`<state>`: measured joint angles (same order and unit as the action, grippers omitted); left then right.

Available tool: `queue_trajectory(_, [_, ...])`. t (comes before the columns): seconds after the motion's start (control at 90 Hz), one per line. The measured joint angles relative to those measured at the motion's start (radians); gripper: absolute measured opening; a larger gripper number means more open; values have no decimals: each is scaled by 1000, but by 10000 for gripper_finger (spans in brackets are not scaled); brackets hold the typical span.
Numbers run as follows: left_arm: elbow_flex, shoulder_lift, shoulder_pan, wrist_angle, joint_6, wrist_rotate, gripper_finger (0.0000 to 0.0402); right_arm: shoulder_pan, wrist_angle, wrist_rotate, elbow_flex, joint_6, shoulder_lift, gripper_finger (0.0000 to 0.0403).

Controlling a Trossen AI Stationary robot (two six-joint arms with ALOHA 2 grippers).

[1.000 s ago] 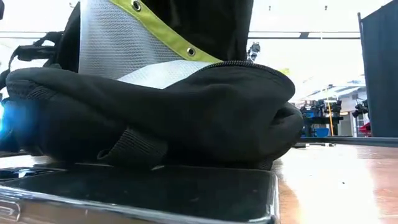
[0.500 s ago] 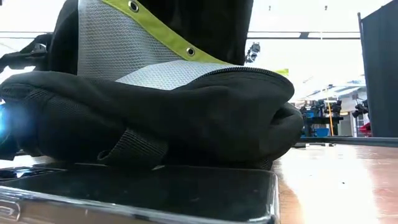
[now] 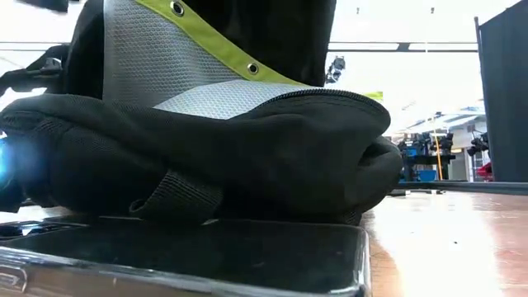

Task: Unpack backpack
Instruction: Put the zip bag into the backpack

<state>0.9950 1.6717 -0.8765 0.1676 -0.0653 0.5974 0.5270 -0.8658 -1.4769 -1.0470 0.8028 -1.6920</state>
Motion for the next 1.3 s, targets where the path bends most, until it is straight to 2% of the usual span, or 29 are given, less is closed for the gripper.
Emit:
queue_trajectory(0.244, [1, 83, 83, 77, -49, 13, 261, 0, 0, 0, 0, 0, 0, 0])
queue_trajectory(0.422, [2, 140, 124, 105, -71, -34, 228, 0, 0, 1, 0, 3, 0, 0])
queue_trajectory(0.5, [2, 147, 122, 96, -39, -21, 186, -1, 0, 5, 0, 5, 0, 0])
queue_trajectory(0.633, [30, 131, 117, 129, 4, -10, 47, -6, 0, 6, 0, 15, 0, 0])
queue_trajectory(0.689, [52, 115, 117, 152, 8, -8, 19, -12, -1, 10, 0, 33, 0, 0])
queue_trajectory(0.833, [144, 82, 96, 270, 37, -2, 5, -36, 0, 52, 0, 109, 7, 0])
queue_trajectory(0.967, [253, 40, 63, 414, 83, 86, 2, -69, -13, 108, 0, 124, 40, 0])
queue_trajectory(1.111, [340, -32, 41, 551, 118, 180, 1, -105, -76, 233, 0, 145, 78, 0])
queue_trajectory(1.3, [365, -191, 19, 599, 164, 246, 1, -130, -104, 381, 0, 143, 199, 0])
